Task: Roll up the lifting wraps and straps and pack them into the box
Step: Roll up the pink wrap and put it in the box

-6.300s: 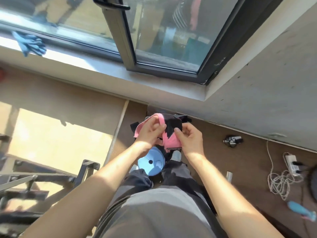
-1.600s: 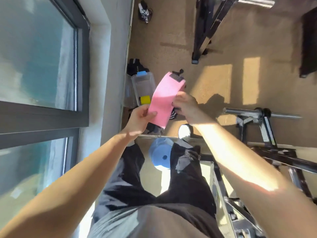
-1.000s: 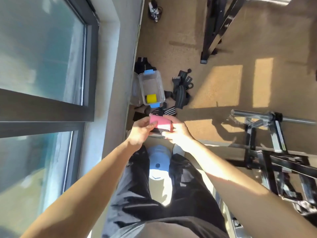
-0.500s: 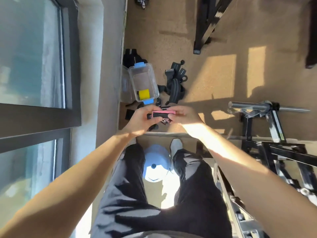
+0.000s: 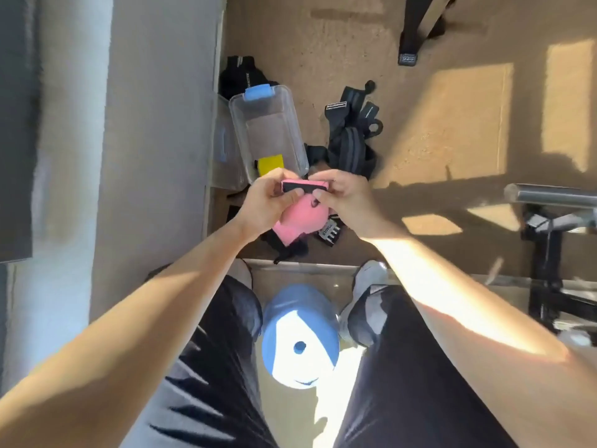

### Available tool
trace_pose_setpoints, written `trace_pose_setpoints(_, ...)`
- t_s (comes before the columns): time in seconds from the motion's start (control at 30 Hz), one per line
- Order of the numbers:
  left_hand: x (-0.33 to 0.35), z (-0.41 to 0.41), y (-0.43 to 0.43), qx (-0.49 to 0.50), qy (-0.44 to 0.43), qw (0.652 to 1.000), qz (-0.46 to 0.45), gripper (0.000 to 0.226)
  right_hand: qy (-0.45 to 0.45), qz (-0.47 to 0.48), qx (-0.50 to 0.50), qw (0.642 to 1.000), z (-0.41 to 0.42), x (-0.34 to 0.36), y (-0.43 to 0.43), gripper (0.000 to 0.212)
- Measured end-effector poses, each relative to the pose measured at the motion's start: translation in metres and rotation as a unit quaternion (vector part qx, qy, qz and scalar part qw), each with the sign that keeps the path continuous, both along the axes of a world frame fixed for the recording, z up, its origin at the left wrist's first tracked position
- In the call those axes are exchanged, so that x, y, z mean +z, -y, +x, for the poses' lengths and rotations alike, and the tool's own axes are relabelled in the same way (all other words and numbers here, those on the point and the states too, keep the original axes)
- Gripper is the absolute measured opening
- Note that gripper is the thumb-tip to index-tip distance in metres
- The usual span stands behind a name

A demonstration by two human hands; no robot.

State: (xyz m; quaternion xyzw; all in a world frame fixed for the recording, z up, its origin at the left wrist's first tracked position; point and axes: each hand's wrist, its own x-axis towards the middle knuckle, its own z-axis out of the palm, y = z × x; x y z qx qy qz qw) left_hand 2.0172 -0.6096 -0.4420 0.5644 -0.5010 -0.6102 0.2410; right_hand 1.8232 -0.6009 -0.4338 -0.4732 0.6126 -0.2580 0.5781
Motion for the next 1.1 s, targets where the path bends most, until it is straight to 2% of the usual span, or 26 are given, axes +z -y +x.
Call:
trace_pose_setpoints(0.1, -0.035, -0.004, 0.017, -0.026, 0.012, 1.000, 0.002, 0.015, 0.005, -0.019, -0.021, 1.000, -0.008, -0.052, 0.011, 0.030)
trace_pose_setpoints(0.2, -0.060, -0.006, 0.036, -0.027, 0.014, 0.998, 0.053, 0.020, 0.006, -0.035, -0.042, 0.998, -0.013, -0.095, 0.024, 0.029)
trace_pose_setpoints(0.27, -0.077, -0.006, 0.047, -0.023, 0.022, 0.998, 0.057, 0.018, 0.036, -0.026, -0.053, 0.998, -0.013, -0.115, 0.033, 0.031)
trace_pose_setpoints(0.33, -0.094, -0.004, 0.054, -0.018, 0.018, 0.998, 0.057, 0.013, 0.056, -0.026, -0.044, 0.997, -0.012, -0.134, 0.043, 0.033)
trace_pose_setpoints(0.43, -0.116, 0.001, 0.058, -0.013, 0.026, 0.998, 0.054, 0.018, 0.054, -0.033, 0.019, 0.998, -0.010, -0.154, 0.058, 0.038)
trace_pose_setpoints(0.53, -0.127, 0.008, 0.063, -0.003, 0.015, 0.999, 0.034, 0.021, 0.061, -0.009, 0.086, 0.994, -0.009, -0.161, 0.074, 0.032)
trace_pose_setpoints(0.7, -0.138, 0.020, 0.073, -0.021, 0.007, 0.998, -0.056, 0.026, 0.056, 0.008, 0.109, 0.992, -0.002, -0.164, 0.089, 0.021)
trace_pose_setpoints(0.83, -0.131, 0.026, 0.072, 0.000, 0.033, 0.994, -0.107, 0.035, 0.082, -0.006, 0.099, 0.992, 0.011, -0.158, 0.090, 0.018)
trace_pose_setpoints(0.97, -0.119, 0.029, 0.073, -0.012, 0.039, 0.990, -0.133, 0.026, 0.131, -0.009, 0.060, 0.990, 0.013, -0.142, 0.082, 0.022)
trace_pose_setpoints(1.03, -0.111, 0.027, 0.074, -0.037, 0.047, 0.990, -0.126, 0.023, 0.120, -0.051, 0.050, 0.990, 0.011, -0.137, 0.076, 0.022)
trace_pose_setpoints(1.1, -0.099, 0.027, 0.072, -0.074, 0.050, 0.994, -0.069, 0.022, 0.107, -0.092, 0.030, 0.990, 0.011, -0.131, 0.072, 0.021)
